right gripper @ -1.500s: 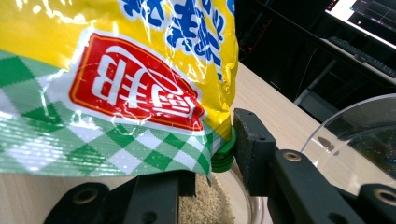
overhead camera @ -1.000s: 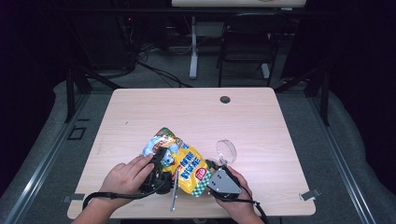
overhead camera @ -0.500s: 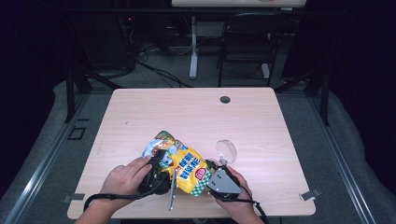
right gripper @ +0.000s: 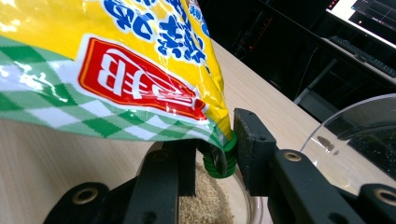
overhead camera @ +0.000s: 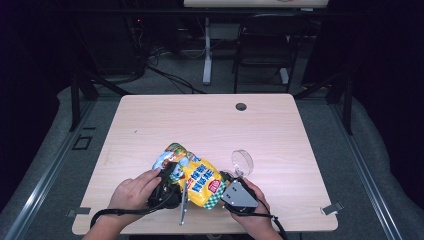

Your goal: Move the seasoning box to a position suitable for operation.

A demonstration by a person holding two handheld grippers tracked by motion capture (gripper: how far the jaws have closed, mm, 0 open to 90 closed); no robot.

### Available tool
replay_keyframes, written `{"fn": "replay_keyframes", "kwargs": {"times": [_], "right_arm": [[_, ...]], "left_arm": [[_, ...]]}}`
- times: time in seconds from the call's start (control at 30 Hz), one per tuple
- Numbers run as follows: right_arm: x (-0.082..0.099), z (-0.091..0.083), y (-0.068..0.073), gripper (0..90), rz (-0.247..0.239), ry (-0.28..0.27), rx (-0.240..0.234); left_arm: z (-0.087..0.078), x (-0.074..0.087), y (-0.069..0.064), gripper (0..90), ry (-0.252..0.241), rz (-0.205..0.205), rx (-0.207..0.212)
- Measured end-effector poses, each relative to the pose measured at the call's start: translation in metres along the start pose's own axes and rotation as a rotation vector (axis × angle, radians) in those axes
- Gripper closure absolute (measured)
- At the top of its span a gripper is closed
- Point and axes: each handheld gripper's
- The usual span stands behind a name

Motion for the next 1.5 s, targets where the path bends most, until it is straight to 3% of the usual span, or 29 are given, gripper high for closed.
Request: {"fn": "replay_keyframes", "kwargs": {"times": [0.13, 0.17, 0.2, 0.47, 0.7, 1.0, 1.5], "right_arm": [[0.0, 0.0, 0.0, 70.3, 0.001, 0.002, -0.003], [0.0, 0.001, -0.001, 70.3, -0.003, -0.016, -0.037], [0.0, 0.0, 0.0, 70.2, -0.001, 0.002, -0.003], [0.0, 0.0, 0.002, 69.7, -0.005, -0.001, -0.01], [0.0, 0.0, 0.002, 67.9, -0.001, -0.01, -0.013], [0.0, 0.0, 0.001, 65.1, 0.009, -0.02, -0.016], [0.001, 0.002, 0.001, 52.5, 0.005, -0.016, -0.015]], "left_arm": [[0.002, 0.002, -0.003, 85.8, -0.002, -0.013, 0.015], [0.002, 0.002, -0.004, 86.0, -0.003, -0.016, 0.018], [0.002, 0.003, -0.004, 86.0, -0.005, -0.018, 0.017], [0.004, 0.007, -0.007, 86.2, -0.014, -0.045, 0.042], [0.007, 0.011, -0.01, 86.4, -0.029, -0.104, 0.08], [0.01, 0.013, -0.016, 86.4, -0.046, -0.165, 0.096], [0.015, 0.02, -0.021, 86.3, -0.036, -0.189, 0.106]]}}
Point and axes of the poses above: each handheld gripper's, and its own axes: z roughly forward along the jaws, x roughly out of its underside, y roughly to its left, and after that the axes turned 10 degrees about y, right-handed
